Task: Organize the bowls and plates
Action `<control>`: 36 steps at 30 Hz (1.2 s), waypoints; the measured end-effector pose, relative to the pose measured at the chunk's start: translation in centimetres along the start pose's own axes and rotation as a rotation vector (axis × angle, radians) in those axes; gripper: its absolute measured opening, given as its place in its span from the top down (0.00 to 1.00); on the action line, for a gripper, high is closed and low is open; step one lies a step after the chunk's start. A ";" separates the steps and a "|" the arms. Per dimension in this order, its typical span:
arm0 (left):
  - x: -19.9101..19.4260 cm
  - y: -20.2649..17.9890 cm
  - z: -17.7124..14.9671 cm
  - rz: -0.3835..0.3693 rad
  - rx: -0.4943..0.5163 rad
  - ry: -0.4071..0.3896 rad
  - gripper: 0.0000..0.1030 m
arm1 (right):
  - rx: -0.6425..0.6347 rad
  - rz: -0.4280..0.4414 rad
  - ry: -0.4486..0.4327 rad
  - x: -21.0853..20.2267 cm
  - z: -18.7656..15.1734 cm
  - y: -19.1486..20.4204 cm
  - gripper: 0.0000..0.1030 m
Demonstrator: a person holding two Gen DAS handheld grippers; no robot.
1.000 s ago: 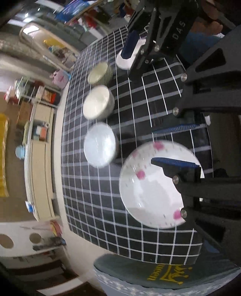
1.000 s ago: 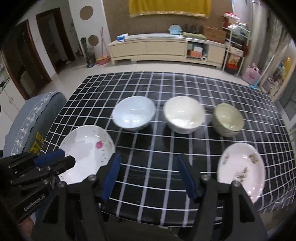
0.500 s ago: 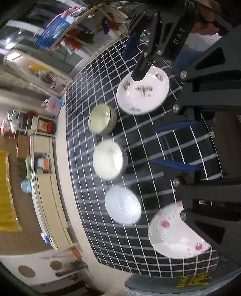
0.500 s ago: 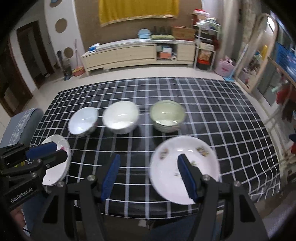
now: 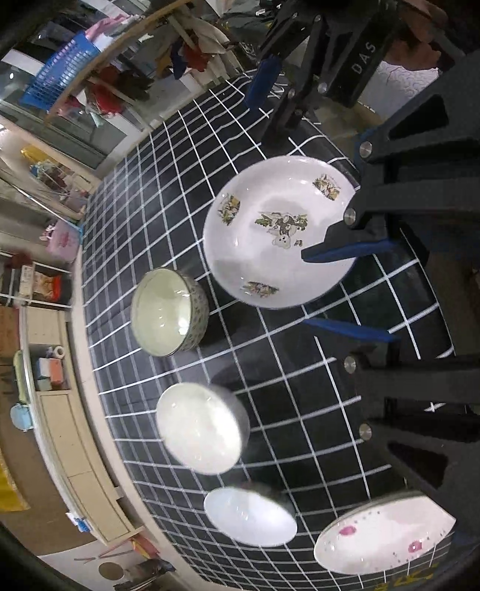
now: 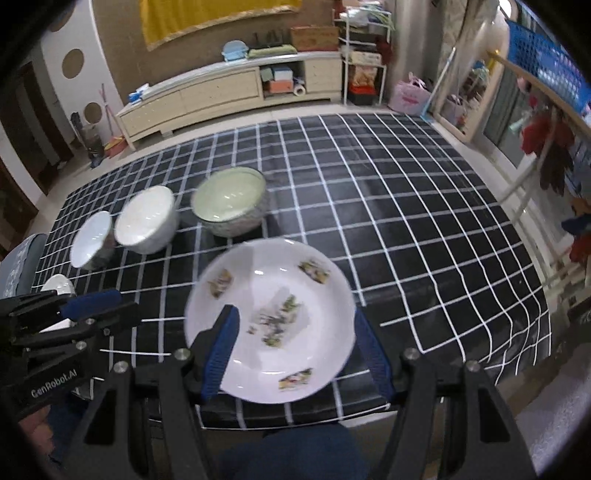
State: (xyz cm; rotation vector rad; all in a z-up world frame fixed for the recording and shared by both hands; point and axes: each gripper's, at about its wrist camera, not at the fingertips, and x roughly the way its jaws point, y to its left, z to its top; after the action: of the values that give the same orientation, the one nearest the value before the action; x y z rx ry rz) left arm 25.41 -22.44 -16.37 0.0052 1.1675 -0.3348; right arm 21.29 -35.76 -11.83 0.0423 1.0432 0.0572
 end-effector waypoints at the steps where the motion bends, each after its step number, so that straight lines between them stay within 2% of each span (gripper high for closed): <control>1: 0.8 -0.1 0.1 0.002 -0.005 0.013 0.72 | 0.002 0.000 0.008 0.4 0.0 -0.3 0.33; 16: 8.1 0.2 1.2 0.032 -0.023 0.114 0.72 | 0.029 -0.007 0.117 6.8 -0.6 -3.6 0.33; 17: 8.4 0.1 1.2 0.031 -0.019 0.116 0.75 | 0.035 -0.007 0.122 7.1 -0.6 -3.8 0.33; 20: 9.2 -0.3 1.3 0.038 -0.001 0.125 0.80 | 0.038 -0.011 0.134 8.0 -0.5 -4.1 0.45; 22: 9.4 0.0 1.5 0.053 -0.002 0.127 0.84 | 0.038 0.003 0.140 8.4 -0.7 -4.3 0.71; 25: 9.7 0.4 1.4 0.056 -0.008 0.131 0.87 | 0.046 0.021 0.158 9.0 -0.9 -4.5 0.80; 32: 9.1 0.6 0.6 0.063 -0.001 0.125 0.87 | 0.018 0.002 0.161 8.6 -1.2 -3.4 0.81; 36: 8.3 2.2 -1.0 0.052 -0.032 0.128 0.87 | 0.004 0.004 0.184 8.3 -1.5 -2.2 0.81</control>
State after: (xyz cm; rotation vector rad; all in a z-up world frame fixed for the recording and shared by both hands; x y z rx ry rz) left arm 27.98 -22.27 -24.58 0.0299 1.2968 -0.2728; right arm 24.17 -37.41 -19.88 0.0430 1.2269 0.0639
